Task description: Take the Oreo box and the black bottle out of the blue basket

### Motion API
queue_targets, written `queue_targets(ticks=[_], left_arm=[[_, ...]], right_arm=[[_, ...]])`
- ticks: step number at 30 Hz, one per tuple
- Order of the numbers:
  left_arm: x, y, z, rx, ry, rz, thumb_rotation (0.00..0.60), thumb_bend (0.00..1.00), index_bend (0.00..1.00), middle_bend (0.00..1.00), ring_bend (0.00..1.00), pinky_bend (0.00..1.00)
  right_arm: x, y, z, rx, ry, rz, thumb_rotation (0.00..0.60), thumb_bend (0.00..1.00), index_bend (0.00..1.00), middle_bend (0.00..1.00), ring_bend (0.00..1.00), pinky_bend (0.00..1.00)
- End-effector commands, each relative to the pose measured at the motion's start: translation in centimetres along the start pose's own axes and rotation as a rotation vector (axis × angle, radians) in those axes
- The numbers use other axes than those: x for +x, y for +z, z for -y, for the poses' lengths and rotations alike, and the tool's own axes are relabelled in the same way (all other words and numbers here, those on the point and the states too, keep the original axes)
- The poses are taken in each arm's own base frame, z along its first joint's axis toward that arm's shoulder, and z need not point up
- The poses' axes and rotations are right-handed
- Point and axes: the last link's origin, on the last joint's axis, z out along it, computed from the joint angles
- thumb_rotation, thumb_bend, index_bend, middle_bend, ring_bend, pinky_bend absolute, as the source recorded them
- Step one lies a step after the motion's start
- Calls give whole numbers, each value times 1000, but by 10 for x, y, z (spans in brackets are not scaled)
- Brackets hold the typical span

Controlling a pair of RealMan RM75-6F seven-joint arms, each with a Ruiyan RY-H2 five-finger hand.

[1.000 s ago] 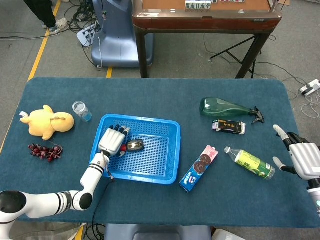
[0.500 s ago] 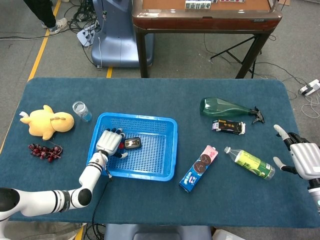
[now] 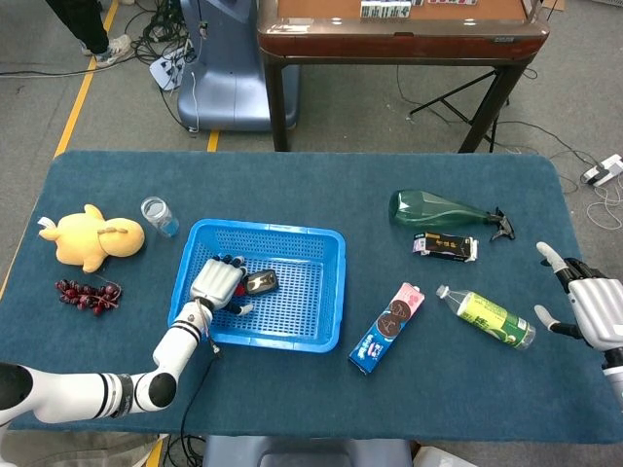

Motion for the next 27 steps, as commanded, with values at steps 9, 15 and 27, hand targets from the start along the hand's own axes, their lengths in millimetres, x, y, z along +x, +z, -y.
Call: queue_targets(ticks=[9,15,27], left_arm=[[0,3,-2,10,2,-53,331,227,360,153,151,216],[-2,8,-7,16,-4,-55,337,227,372,153,151,219],[-5,15,-9,47,-17,-69,530,227,476,192,166,238]], right_arm=[[-1,1,1,2,3,5,600,276,71,251,205,356],[1,1,1,-1,8,2,600,275,71,251,205,356],[1,0,0,-6,14,3,600,275,76,254,205,356]])
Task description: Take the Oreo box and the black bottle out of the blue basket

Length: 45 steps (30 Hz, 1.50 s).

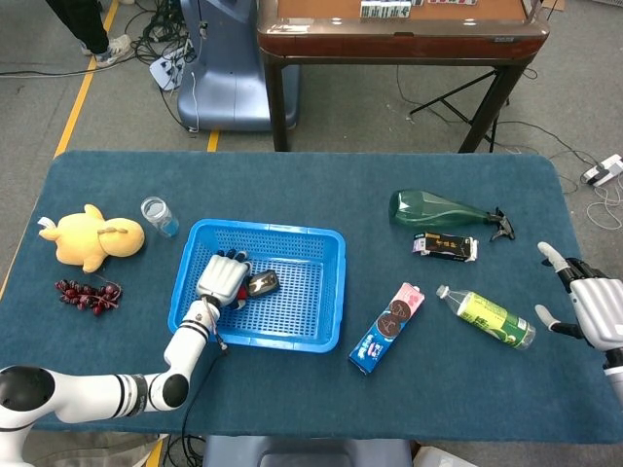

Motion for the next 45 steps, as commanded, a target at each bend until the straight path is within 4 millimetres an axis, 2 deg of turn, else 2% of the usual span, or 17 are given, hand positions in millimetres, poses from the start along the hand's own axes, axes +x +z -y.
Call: queue_targets(ticks=[1,11,19,26,35,45], left_arm=[[-1,1,0,3,3,2,531,227,478,193,167,238],[-2,1,0,4,-30,-2,543,241,559,228,175,240],[2,0,3,-3,-65,-19,528,354,637,285,200,248],[4,-3,6,-9,-87,-25,538,363,651,305,219,256],[24,-20,20,-35,-151,-85,597,372,662,362,293,275],[52,-43,47,-35,-239,-173,600,373,663,373,306,305]], right_arm=[[0,0,0,0,1,0,600,275,76,254,206,356],[-1,0,-1,-4,7,2,600,276,81,256,205,356],[0,0,-1,-5,10,-1,600,275,84,257,206,356],[0,0,-1,-3,12,-6,600,275,89,261,208,356],[0,1,0,2,16,-8,600,275,92,263,212,356],[1,2,2,15,23,-16,600,275,92,263,214,356]])
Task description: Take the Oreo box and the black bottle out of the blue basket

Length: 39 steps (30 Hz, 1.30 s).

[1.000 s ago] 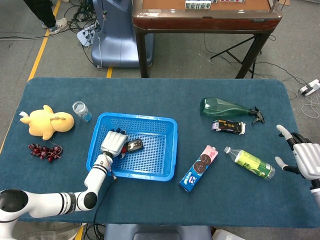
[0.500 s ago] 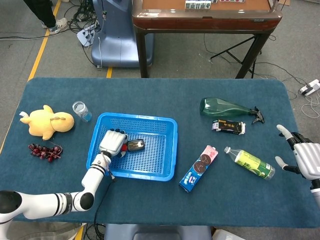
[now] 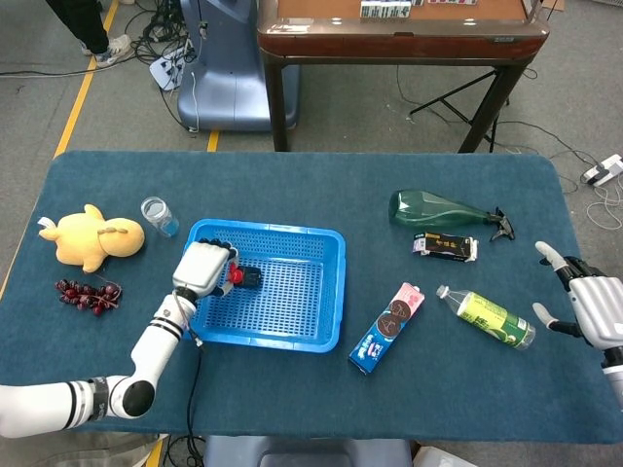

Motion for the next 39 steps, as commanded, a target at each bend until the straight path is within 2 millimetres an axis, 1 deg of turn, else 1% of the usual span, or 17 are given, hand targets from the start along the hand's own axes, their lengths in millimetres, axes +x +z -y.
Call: queue_targets(ticks=[1,6,10,14,17,20,23,30,33,35,38,39], left_arm=[[11,-6,7,5,-32,-29,600,373,663,375,308,309],[25,-12,18,18,-59,-67,600,373,669,381,316,327],[40,-18,31,44,-91,-102,600,373,670,383,316,328],[56,-22,52,98,-141,-145,600,372,669,383,316,327],[65,-26,68,135,-159,-165,600,373,667,383,316,327],[70,-30,92,200,-152,-189,600,373,666,383,316,328],[67,-33,116,274,-121,-188,600,373,661,383,316,328],[51,-32,156,413,-84,-137,600,373,658,383,314,328],[41,-32,166,448,-64,-90,600,373,648,383,313,328],[35,-31,169,459,-48,-61,600,373,628,383,311,328],[26,-30,171,468,-34,-23,600,372,560,371,305,328],[24,-29,171,471,-31,-11,600,370,512,348,297,327]], right_arm=[[0,0,0,2,3,-2,600,275,92,264,215,356],[1,0,1,9,4,-6,600,276,95,264,215,356],[2,0,2,15,5,-9,600,276,95,264,215,356],[1,0,3,19,7,-9,600,275,95,265,215,356],[2,0,3,22,8,-9,600,275,95,266,215,356],[2,0,3,25,9,-10,600,275,95,268,216,356],[1,-1,4,29,11,-8,600,275,95,268,218,356],[0,-1,3,35,14,-6,600,275,95,270,218,356],[1,-2,2,33,15,-7,600,275,95,270,218,356],[0,-2,2,32,15,-7,600,276,96,270,218,356],[0,-2,2,32,18,-6,600,276,95,270,218,356],[0,-2,2,33,18,-6,600,276,95,270,218,356]])
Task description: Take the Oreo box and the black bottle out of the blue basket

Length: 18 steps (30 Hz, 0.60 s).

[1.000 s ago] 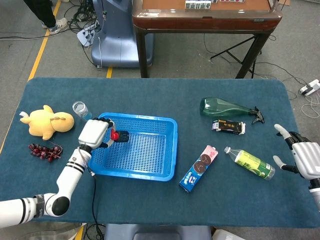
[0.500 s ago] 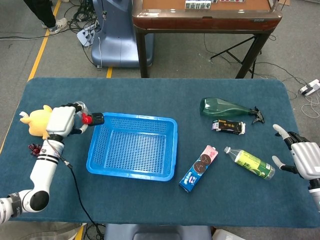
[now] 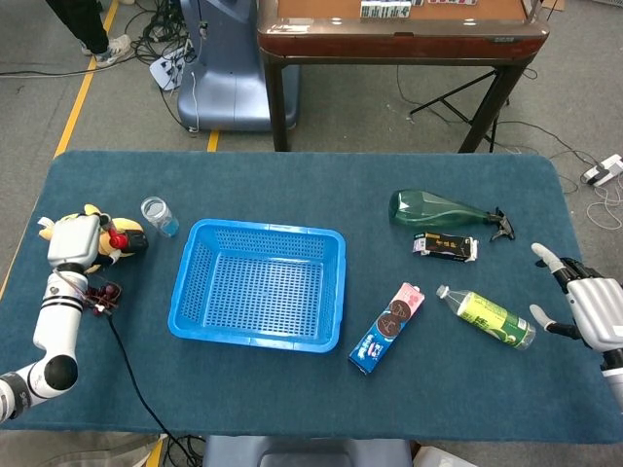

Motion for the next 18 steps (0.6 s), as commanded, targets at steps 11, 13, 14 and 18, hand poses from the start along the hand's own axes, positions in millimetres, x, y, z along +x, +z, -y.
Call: queue_targets(ticks=[11,13,14,18], left_arm=[[6,-14,-6,-28,-79,-19,600,358,61,83,67,278],[8,-22,-4,-36,-112,-38,600,358,68,83,71,278],[9,-28,-3,-39,-130,-47,600,358,75,83,72,278],[10,-51,6,-52,-142,-77,600,358,136,83,78,278]], right_arm=[[4,-3,-3,-14,-9,-7,600,275,95,270,218,356],[5,-3,-5,-20,-12,-7,600,275,96,270,218,356],[6,-4,-6,-24,-14,-7,600,276,97,270,218,356],[6,-7,-10,-41,-40,-4,600,275,117,270,218,356]])
